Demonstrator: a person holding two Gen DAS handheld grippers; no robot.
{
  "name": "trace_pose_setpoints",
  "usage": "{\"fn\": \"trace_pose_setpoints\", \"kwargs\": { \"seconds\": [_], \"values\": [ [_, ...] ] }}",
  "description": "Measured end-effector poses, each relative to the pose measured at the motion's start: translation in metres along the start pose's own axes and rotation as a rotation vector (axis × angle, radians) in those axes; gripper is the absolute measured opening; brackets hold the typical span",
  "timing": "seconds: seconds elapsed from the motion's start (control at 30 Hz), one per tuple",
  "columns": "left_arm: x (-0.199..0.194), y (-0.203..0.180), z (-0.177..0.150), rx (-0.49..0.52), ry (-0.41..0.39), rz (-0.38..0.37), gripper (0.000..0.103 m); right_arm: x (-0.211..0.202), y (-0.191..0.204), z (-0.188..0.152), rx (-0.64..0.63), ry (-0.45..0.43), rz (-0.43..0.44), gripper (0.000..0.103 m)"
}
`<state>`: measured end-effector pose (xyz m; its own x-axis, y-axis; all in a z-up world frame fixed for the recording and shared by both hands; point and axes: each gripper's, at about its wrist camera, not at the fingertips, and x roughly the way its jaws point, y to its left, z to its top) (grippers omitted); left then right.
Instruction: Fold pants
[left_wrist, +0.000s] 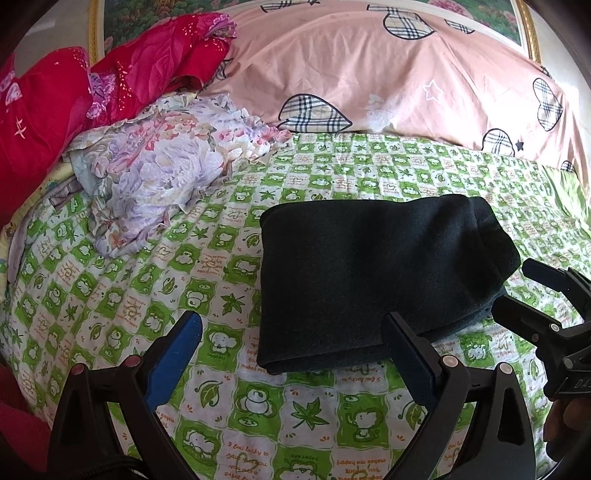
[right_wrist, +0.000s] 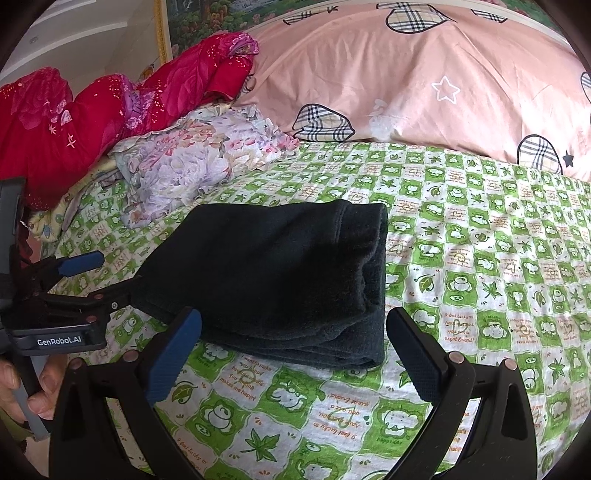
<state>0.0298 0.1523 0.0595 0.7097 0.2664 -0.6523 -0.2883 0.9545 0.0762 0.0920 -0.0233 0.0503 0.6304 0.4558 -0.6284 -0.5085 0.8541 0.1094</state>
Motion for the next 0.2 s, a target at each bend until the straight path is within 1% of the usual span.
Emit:
{"fn": "trace_pose_setpoints", "kwargs": {
  "seconds": [0.13,0.2],
  "values": [
    [-0.0026,-0.004,0.002,0.01,-0.005,0.013,0.098,-0.0036,-0.0016,-0.0012,0.012,-0.003,0.005,0.1],
    [-0.0043,-0.0048,0.0035,0.002,-0.004,0.008,0.098,-0.004,-0.0024,-0.0012,0.012,0.003,0.006,0.102]
  ]
}}
